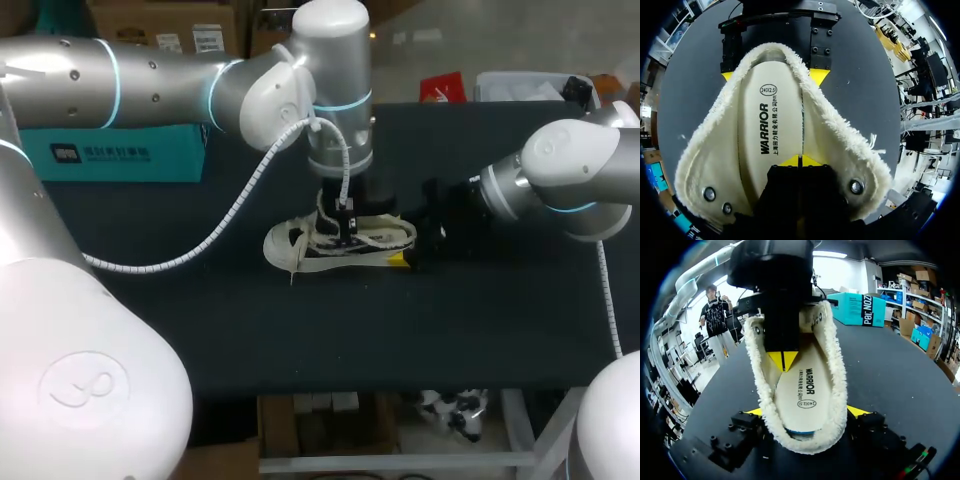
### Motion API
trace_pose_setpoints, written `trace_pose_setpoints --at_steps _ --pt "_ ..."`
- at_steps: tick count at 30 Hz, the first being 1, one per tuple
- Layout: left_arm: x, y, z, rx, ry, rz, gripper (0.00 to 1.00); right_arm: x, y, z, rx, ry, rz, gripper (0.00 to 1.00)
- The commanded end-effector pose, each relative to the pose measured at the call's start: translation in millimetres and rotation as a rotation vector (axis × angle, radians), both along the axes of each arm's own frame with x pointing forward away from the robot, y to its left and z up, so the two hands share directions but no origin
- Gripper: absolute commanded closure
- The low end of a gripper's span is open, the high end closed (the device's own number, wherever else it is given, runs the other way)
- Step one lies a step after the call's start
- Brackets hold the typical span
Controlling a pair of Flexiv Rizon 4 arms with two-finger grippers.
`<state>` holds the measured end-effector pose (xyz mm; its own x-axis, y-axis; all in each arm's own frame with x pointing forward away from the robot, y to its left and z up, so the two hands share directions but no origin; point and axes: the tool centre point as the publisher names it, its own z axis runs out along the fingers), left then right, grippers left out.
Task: Open the shoe tongue, take the insole out of the shoe, put the insole back into the shoe, and pack the shoe into the shoebox
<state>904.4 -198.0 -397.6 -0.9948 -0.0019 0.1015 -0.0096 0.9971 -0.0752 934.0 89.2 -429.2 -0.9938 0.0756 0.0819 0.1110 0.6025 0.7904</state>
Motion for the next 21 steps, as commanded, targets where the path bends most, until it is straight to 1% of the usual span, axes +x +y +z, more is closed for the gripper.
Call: trace_pose_setpoints --at_steps 1,8,9,10,12,15,18,20,21 --pt "-1.6 -1.8 -15.5 0.000 0.003 -0.004 1.00 3.1 1.3 -8.6 0.001 -0.001 -0.002 1.00" --pt "-4.9 -1.6 -24.8 0.012 -0.001 -0.021 0.99 3.1 1.3 -8.6 0.001 -0.001 -0.002 1.00" --pt "-4.9 -1.4 -25.0 0.012 -0.002 -0.021 0.90 3.1 1.3 -8.6 0.001 -0.001 -0.002 1.00" --pt "-4.9 -0.8 -24.9 0.011 -0.004 -0.021 0.85 3.1 1.3 -8.6 0.001 -0.001 -0.002 1.00" --pt "-5.2 0.4 -22.6 0.005 -0.003 -0.024 0.77 3.1 1.3 -8.6 0.001 -0.001 -0.002 1.00" --pt "-9.3 0.5 -18.7 -0.001 -0.017 -0.030 0.70 3.1 1.3 -8.6 0.001 -0.001 -0.002 1.00" --pt "-12.1 -1.7 -18.9 0.001 -0.041 -0.024 0.69 3.1 1.3 -8.6 0.001 -0.001 -0.002 1.00" --pt "-11.7 -3.7 -22.4 0.003 -0.048 -0.018 0.71 3.1 1.3 -8.6 0.001 -0.001 -0.002 1.00" --pt "-10.9 -4.4 -25.2 0.005 -0.062 -0.008 0.71 3.1 1.3 -8.6 0.001 -0.001 -0.002 1.00"
